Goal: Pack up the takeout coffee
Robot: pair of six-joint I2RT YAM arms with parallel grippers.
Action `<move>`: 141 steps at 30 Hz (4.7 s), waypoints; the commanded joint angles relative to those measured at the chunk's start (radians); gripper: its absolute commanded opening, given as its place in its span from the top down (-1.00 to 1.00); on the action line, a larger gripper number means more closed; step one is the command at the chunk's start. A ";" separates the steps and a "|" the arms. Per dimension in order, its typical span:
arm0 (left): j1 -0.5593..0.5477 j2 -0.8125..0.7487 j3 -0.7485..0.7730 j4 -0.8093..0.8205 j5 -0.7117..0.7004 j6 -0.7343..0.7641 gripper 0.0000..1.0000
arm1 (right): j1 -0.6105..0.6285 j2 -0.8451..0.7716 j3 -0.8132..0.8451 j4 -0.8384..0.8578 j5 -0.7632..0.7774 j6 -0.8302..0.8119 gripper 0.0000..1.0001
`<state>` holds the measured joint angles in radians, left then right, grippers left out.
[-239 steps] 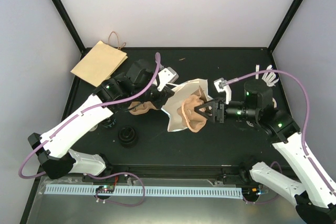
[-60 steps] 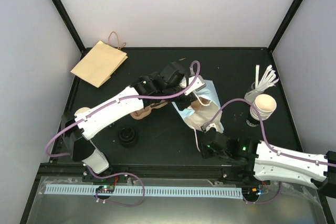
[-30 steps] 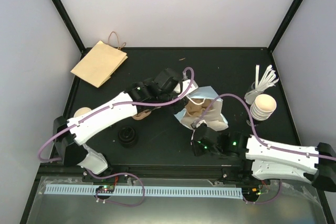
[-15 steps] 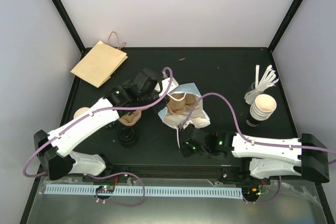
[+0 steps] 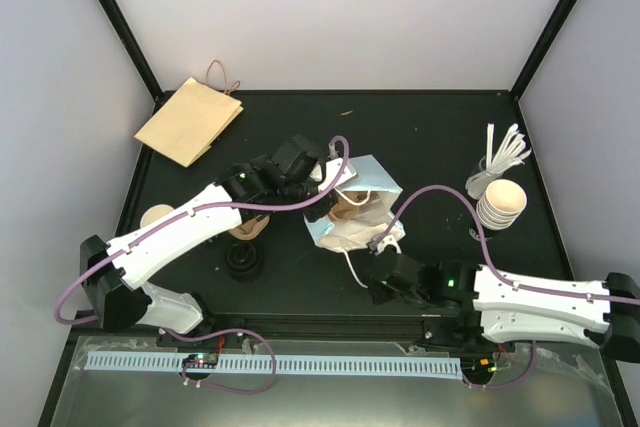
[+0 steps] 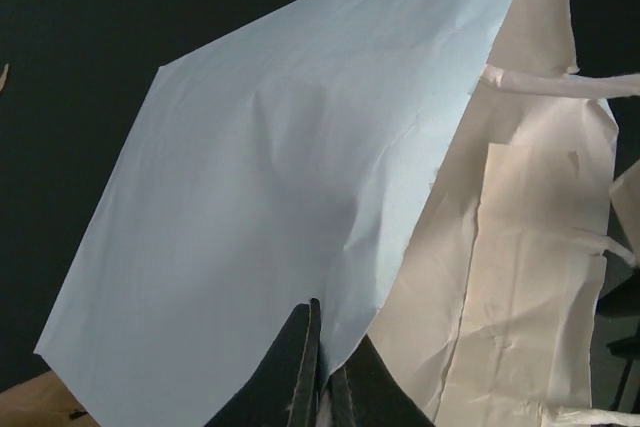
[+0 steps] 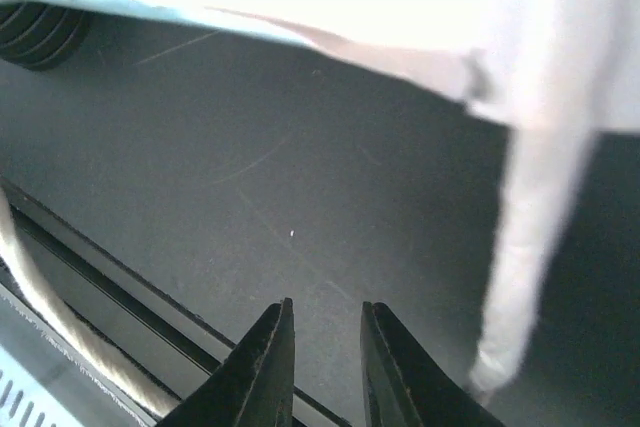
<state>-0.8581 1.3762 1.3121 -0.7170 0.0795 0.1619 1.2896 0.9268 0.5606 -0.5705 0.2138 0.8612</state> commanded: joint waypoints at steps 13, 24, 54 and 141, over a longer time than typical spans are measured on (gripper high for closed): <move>-0.032 0.003 0.073 -0.052 -0.135 0.016 0.97 | 0.005 -0.177 0.129 -0.206 0.202 -0.019 0.28; -0.035 0.017 0.114 -0.058 -0.132 0.031 0.97 | 0.005 -0.227 0.216 -0.096 0.271 -0.292 0.24; -0.041 0.007 0.132 -0.083 -0.103 0.018 0.97 | 0.003 0.192 0.175 0.188 0.225 -1.340 0.98; -0.050 -0.039 0.111 -0.131 0.098 -0.073 0.97 | -0.200 0.510 0.242 0.393 0.150 -1.606 0.98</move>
<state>-0.9047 1.3666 1.3994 -0.8429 0.1223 0.0975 1.0966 1.4220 0.7879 -0.1524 0.3653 -0.7063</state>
